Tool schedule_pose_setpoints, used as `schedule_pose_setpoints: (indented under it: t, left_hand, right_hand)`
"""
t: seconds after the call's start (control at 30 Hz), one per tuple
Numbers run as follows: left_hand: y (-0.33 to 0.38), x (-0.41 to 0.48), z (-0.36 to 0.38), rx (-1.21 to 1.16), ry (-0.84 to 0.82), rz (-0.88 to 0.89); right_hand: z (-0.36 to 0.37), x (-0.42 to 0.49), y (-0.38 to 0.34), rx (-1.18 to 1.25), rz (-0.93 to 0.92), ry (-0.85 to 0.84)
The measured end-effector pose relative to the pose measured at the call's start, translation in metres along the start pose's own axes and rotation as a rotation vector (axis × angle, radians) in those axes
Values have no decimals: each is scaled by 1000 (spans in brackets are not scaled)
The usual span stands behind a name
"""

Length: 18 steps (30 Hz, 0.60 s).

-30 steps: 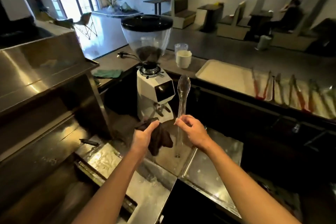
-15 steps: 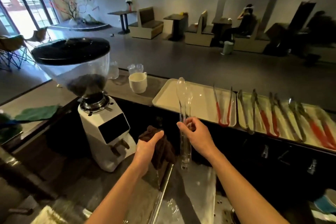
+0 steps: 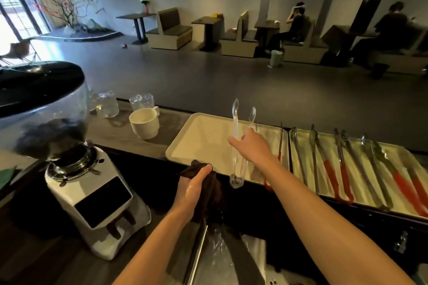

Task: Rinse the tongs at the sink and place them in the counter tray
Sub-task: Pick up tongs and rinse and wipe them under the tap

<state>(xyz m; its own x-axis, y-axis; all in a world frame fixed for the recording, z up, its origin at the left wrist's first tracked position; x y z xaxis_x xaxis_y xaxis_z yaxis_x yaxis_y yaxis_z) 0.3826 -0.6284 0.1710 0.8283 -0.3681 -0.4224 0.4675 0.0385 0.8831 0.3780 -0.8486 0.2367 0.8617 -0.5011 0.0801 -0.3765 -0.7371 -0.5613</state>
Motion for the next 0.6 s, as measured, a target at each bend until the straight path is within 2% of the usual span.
schedule_pose_setpoints:
  t: [0.2,0.47,0.6]
  left_hand:
    - [2,16,1,-27,55,-62]
    - [-3,19,-6,-50,81,-114]
    - [-4,11,-13,-67,86,-105]
  right_hand:
    - [13,24,3,-179,20,-120]
    - [24,28,7,-224,60,-66]
    - [16,14,0,-328,52,-3]
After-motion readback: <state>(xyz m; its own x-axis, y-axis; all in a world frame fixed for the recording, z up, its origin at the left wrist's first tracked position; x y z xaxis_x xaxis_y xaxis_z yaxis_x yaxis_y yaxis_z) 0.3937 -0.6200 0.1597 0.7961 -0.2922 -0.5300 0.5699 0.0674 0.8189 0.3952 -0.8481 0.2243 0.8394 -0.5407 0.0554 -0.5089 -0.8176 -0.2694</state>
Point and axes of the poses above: each hand's wrist, its own x-axis towards the middle knuckle, its own z-axis out of the palm, y = z × x, the point moved 8 cm from there along x, towards the middle knuckle, and after that the axes turned 9 degrees about -z, right-handed, at the moved point
